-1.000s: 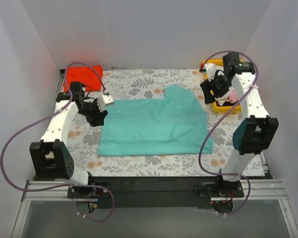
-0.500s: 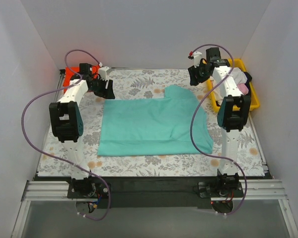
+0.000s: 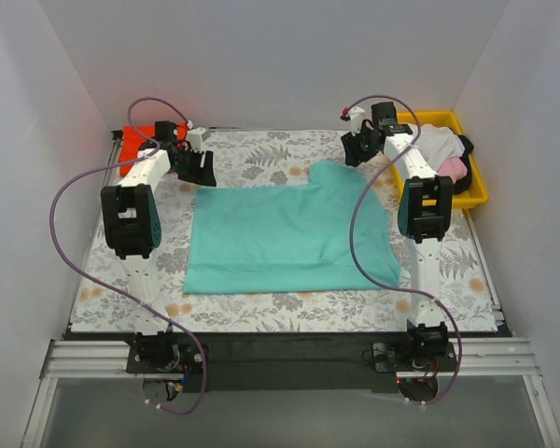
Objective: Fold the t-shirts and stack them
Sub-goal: Fold the tshirt
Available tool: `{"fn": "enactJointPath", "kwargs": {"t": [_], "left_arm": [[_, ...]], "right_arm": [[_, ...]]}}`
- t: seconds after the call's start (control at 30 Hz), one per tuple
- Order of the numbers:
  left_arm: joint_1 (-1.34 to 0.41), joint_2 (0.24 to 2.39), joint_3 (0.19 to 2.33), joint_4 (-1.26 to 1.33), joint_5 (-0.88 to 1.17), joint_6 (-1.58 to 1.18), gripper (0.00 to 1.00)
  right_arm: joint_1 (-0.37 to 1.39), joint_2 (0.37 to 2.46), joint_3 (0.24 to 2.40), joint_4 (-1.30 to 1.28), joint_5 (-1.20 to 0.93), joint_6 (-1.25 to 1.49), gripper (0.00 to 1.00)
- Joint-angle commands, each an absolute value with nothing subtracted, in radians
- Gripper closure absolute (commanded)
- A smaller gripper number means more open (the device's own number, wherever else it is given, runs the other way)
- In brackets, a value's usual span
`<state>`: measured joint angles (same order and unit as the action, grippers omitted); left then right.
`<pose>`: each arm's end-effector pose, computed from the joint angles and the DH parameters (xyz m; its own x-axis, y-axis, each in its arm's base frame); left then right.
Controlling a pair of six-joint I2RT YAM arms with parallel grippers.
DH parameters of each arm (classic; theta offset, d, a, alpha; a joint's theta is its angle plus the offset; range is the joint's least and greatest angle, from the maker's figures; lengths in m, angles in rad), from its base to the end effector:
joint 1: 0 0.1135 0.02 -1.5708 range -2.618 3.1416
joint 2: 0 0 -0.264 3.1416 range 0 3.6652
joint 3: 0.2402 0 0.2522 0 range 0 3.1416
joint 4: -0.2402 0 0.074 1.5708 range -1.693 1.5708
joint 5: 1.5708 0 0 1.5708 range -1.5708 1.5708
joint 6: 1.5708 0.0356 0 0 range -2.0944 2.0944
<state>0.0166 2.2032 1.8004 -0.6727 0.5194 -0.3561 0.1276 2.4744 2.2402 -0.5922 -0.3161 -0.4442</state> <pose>0.4750 -0.0098 0.1933 -0.9017 -0.3176 -0.2932 -0.0991 0.8121 -0.5750 0.5467 0.0813 0.1991 -0.5170 -0.4781 -0.7100 -0.6113 0.7868 -0.0847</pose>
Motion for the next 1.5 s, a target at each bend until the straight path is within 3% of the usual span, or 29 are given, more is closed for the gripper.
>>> {"fn": "enactJointPath", "kwargs": {"t": [0.0,0.57,0.67,0.7,0.73,0.8,1.1,1.3,1.47], "left_arm": [[0.018,2.207,1.830,-0.669,0.492,-0.345,0.41],[0.018,2.264,1.870,-0.667,0.446,-0.311,0.40],[0.018,2.301,1.904,-0.683,0.457,-0.304,0.39],[0.018,2.312,1.917,-0.689,0.457,-0.287,0.39],[0.018,2.322,1.949,-0.702,0.456,-0.281,0.39],[0.018,2.356,1.979,-0.719,0.449,-0.253,0.42],[0.018,2.384,2.042,-0.818,0.581,-0.114,0.47],[0.018,2.387,2.048,-0.905,0.638,-0.029,0.64],[0.021,2.385,2.040,-0.861,0.627,-0.055,0.66]], "right_arm": [[0.149,2.485,2.237,-0.545,-0.313,-0.465,0.45],[0.176,2.531,2.184,-0.566,-0.268,-0.523,0.54],[0.176,2.537,2.186,-0.577,-0.273,-0.526,0.68],[0.176,2.533,2.183,-0.583,-0.287,-0.529,0.74],[0.176,2.528,2.180,-0.586,-0.291,-0.529,0.89],[0.178,2.505,2.166,-0.589,-0.298,-0.531,0.99],[0.178,2.439,2.138,-0.589,-0.321,-0.541,0.99],[0.178,2.428,2.134,-0.589,-0.322,-0.541,0.99],[0.178,2.424,2.135,-0.589,-0.324,-0.543,0.99]]}}
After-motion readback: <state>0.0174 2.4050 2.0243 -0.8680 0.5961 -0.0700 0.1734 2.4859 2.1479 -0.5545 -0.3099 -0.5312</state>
